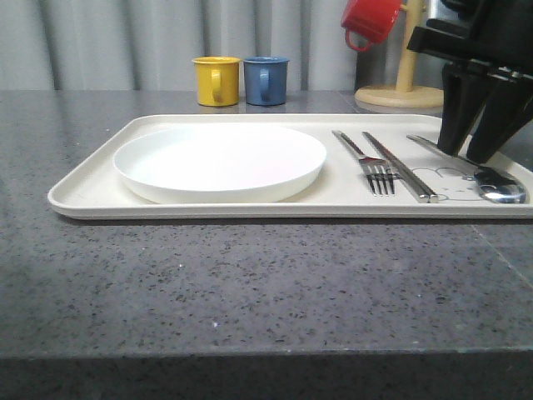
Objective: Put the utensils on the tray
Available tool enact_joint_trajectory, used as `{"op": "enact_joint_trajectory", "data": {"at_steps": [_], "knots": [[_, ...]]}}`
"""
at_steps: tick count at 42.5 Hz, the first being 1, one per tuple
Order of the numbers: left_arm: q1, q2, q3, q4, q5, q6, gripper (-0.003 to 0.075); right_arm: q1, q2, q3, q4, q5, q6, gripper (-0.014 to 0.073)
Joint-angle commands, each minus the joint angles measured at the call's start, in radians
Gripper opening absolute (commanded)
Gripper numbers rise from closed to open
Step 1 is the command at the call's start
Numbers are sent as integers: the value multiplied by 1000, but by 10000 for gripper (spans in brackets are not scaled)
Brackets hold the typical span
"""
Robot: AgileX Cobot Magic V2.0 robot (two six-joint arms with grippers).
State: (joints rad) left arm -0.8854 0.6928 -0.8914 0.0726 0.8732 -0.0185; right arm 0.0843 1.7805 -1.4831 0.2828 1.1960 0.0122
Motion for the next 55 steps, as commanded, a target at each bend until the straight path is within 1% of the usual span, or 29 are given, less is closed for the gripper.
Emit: {"op": "enact_joint_trajectory", "data": {"at_steps": [1, 4, 8, 13, 20, 31, 39, 45, 50, 53, 55], "knots": [[-7, 2, -27, -3, -68, -12, 417, 6, -128, -26, 7, -23, -78, 316], [-7, 2, -27, -3, -68, -12, 417, 30, -200, -15, -8, -31, -138, 316], [-7, 2, -27, -3, -68, -12, 417, 92, -312, 19, -59, -43, -190, 316], [-7, 2, -27, -3, -68, -12, 417, 176, -462, 85, -119, -25, -207, 316], [-7, 2, -27, -3, -68, -12, 417, 245, -663, 205, -124, -52, -206, 316], [-7, 2, -27, -3, -68, -12, 417, 247, -953, 430, -130, -75, -201, 316], [-7, 2, -27, -3, -68, -12, 417, 247, -1133, 558, -126, -134, -199, 316], [-7, 2, -27, -3, -68, -12, 417, 247, -1219, 609, -127, -165, -199, 316], [-7, 2, -27, -3, -68, -12, 417, 247, -1254, 637, -127, -206, -199, 314], [-7, 2, -27, -3, -68, -12, 398, 247, -1259, 641, -127, -218, -199, 284], [-7, 2, -27, -3, -68, -12, 365, 247, -1259, 641, -126, -223, -199, 234]]}}
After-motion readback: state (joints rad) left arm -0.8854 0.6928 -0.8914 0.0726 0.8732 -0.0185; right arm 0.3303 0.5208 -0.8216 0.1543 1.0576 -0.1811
